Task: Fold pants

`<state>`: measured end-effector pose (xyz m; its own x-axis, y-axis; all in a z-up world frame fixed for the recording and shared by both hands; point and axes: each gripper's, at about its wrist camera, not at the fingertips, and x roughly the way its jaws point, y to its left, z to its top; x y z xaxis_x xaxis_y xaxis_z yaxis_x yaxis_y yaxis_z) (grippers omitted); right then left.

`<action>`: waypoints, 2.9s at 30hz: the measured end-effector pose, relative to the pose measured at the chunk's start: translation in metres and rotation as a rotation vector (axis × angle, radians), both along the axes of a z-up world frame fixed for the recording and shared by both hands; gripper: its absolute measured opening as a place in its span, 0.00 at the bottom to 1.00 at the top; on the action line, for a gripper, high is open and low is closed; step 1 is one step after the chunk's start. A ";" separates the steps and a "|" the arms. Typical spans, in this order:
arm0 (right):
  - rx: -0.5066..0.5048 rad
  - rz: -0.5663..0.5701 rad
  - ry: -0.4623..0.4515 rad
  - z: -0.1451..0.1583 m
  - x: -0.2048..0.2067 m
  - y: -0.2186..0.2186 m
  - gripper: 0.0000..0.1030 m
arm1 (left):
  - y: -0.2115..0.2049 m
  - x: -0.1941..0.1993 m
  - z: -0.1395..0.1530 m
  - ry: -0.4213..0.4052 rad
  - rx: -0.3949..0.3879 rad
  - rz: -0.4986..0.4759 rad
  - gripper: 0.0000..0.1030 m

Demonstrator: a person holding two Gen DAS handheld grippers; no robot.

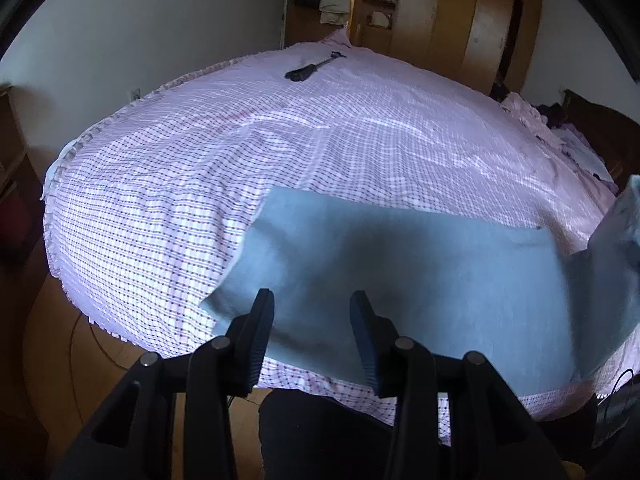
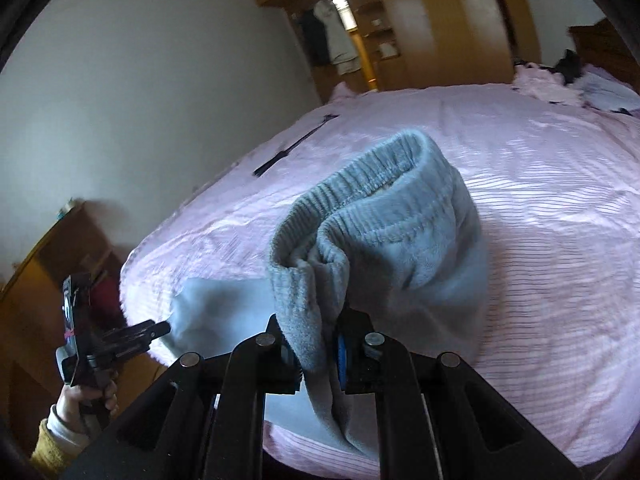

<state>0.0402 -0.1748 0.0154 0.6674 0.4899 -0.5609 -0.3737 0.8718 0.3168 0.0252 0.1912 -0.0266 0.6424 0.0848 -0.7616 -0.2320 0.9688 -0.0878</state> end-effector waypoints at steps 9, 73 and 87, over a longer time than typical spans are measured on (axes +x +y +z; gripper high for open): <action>-0.057 0.123 0.065 -0.047 0.013 0.063 0.05 | 0.008 0.002 -0.007 0.007 -0.030 0.016 0.40; -0.075 -0.172 0.256 -0.090 -0.022 -0.058 0.39 | -0.126 0.029 0.003 -0.156 -0.203 -0.350 0.18; -0.094 -0.154 0.256 -0.090 -0.022 -0.049 0.39 | -0.078 0.015 0.061 -0.282 -0.125 -0.339 0.15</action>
<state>0.0180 -0.2239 -0.0743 0.5610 0.3324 -0.7582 -0.1537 0.9417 0.2992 0.0401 0.1127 0.0346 0.8016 -0.2475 -0.5443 0.1458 0.9637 -0.2235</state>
